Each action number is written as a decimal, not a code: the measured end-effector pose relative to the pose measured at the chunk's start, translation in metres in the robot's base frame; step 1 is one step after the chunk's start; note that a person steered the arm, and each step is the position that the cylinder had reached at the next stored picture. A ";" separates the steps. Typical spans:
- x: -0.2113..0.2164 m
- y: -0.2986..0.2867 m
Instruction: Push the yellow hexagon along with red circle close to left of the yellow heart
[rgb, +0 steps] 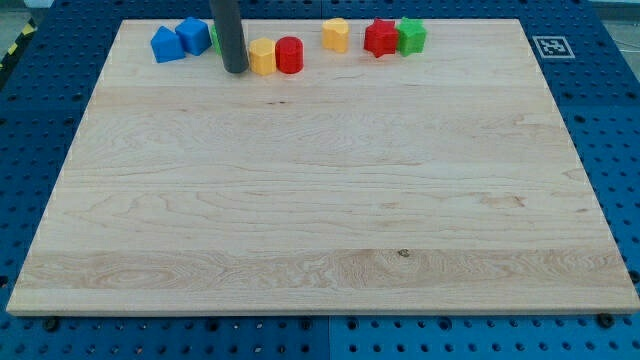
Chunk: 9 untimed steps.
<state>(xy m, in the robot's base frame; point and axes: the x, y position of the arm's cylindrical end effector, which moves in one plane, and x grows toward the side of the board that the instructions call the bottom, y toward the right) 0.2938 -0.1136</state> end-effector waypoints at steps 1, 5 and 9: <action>0.000 0.016; -0.001 0.061; 0.022 0.093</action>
<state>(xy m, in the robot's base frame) 0.3161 -0.0202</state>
